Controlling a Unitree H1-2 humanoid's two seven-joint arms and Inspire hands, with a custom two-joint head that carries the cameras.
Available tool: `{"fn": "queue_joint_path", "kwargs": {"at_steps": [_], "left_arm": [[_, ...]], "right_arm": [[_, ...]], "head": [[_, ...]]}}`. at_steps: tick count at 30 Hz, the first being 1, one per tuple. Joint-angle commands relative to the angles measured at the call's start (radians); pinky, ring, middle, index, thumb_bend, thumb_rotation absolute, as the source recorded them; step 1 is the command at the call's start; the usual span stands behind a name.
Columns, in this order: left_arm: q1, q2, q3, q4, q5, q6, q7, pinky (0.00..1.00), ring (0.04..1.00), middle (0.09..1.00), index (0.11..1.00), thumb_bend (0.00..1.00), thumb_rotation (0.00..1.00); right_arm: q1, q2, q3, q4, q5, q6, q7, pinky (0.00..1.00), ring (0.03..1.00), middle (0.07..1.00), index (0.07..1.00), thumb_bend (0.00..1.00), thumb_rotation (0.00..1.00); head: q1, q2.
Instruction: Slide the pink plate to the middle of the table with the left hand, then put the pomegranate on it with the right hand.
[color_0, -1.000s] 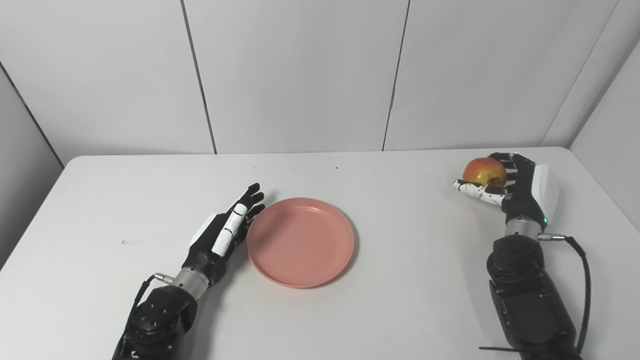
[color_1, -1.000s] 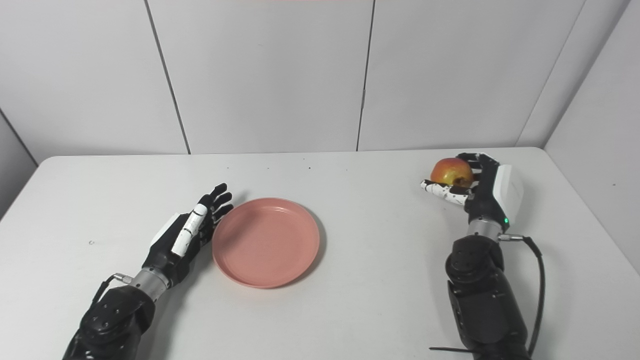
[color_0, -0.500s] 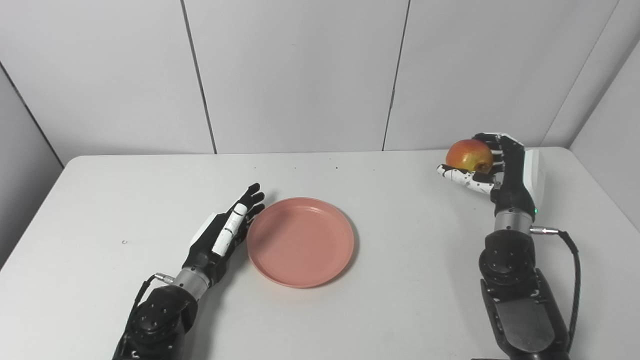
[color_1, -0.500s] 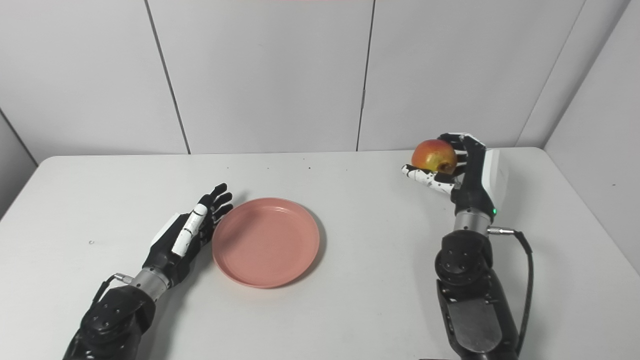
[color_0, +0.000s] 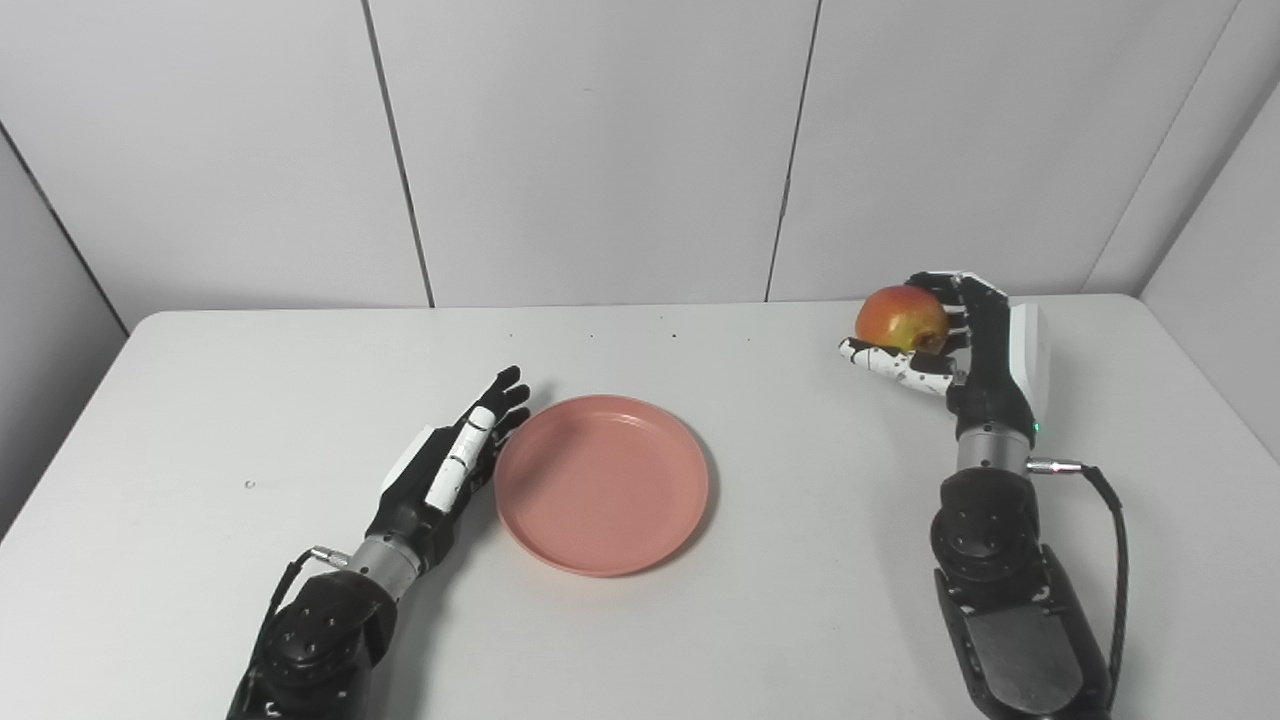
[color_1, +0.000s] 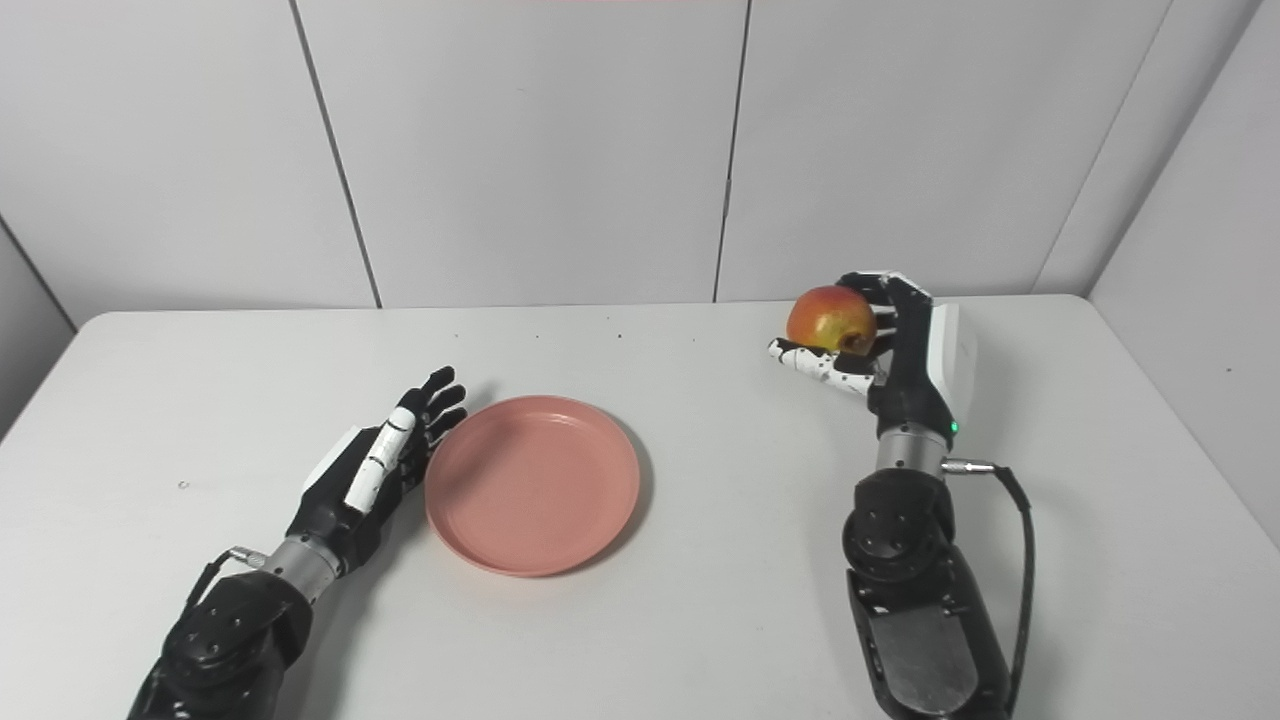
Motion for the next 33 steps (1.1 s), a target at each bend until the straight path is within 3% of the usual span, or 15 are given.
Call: {"fn": "queue_joint_path", "kwargs": {"at_steps": [1, 20, 33], "left_arm": [[-0.019, 0.002, -0.002, -0.025, 0.009, -0.001, 0.003, 0.93, 0.965, 0.979, 0.982, 0.52, 1.0], [-0.019, 0.002, -0.003, -0.031, 0.011, 0.014, 0.005, 0.93, 0.965, 0.98, 0.982, 0.52, 1.0], [-0.017, -0.001, -0.006, -0.036, 0.018, 0.017, 0.009, 0.93, 0.961, 0.976, 0.977, 0.52, 1.0]], "right_arm": [[-0.026, -0.004, 0.004, -0.05, -0.009, -0.057, 0.004, 0.37, 0.444, 0.458, 0.524, 0.52, 0.0], [-0.014, 0.033, 0.062, -0.109, -0.029, -0.064, 0.052, 0.37, 0.464, 0.467, 0.521, 0.52, 0.0], [-0.012, 0.059, 0.089, -0.118, -0.044, -0.074, 0.067, 0.33, 0.428, 0.457, 0.528, 0.52, 0.0]], "head": [[0.001, -0.001], [0.004, 0.004], [0.006, 0.002]]}}
